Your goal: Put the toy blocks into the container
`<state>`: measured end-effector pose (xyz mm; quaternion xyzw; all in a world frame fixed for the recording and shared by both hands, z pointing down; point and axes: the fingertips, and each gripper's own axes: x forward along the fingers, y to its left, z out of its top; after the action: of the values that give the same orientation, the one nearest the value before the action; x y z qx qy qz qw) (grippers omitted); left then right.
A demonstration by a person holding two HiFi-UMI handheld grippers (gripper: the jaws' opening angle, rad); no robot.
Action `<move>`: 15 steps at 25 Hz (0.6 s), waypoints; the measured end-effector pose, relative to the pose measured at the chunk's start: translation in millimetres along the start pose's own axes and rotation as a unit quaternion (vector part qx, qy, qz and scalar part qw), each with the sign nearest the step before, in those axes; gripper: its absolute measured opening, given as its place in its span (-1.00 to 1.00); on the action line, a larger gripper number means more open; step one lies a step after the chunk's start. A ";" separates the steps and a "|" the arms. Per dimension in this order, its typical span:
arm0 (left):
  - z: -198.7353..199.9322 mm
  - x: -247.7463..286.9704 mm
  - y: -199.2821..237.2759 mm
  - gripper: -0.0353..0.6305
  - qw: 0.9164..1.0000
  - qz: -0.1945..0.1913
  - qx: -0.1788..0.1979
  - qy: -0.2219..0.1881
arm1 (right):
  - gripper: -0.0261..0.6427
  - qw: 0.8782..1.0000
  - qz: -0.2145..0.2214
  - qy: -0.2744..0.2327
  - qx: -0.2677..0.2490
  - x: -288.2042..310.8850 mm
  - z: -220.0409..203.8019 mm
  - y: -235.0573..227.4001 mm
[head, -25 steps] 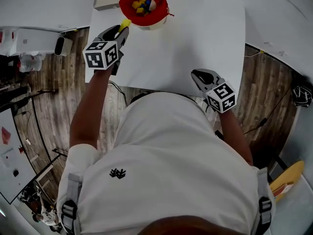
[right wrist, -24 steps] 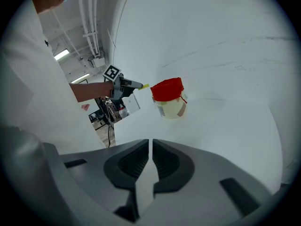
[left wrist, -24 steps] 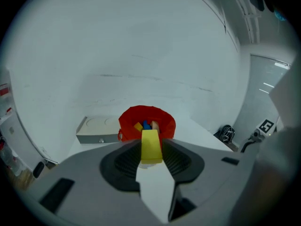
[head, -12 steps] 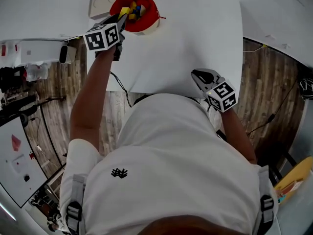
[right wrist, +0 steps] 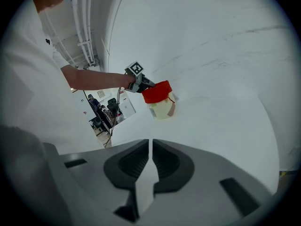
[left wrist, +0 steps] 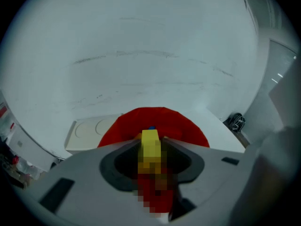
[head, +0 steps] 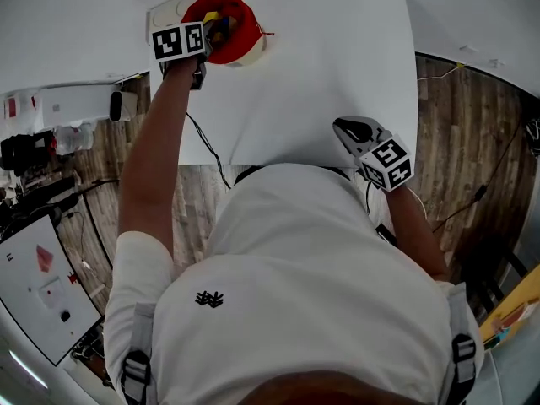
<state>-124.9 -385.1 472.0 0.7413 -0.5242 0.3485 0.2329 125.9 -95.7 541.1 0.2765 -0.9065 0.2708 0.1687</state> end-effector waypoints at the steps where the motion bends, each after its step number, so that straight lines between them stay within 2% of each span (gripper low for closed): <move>1: -2.0 3.6 1.0 -0.47 1.000 0.003 0.004 0.015 | -0.84 1.000 -0.001 -0.001 0.003 -0.2 -0.5 -0.8; 9: -15.4 14.8 -3.1 -0.46 0.992 0.013 0.058 0.112 | -0.84 1.000 -0.009 -0.015 0.014 -5.9 3.2 -6.0; 15: -24.2 19.8 -4.4 -0.46 0.984 0.016 0.080 0.156 | -0.84 0.999 -0.018 -0.019 0.018 -7.7 3.5 -10.7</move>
<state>-123.2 -378.6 502.9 0.6856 -0.4639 0.5044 0.2456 137.8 -102.1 539.1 0.3010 -0.8993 0.2789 0.1509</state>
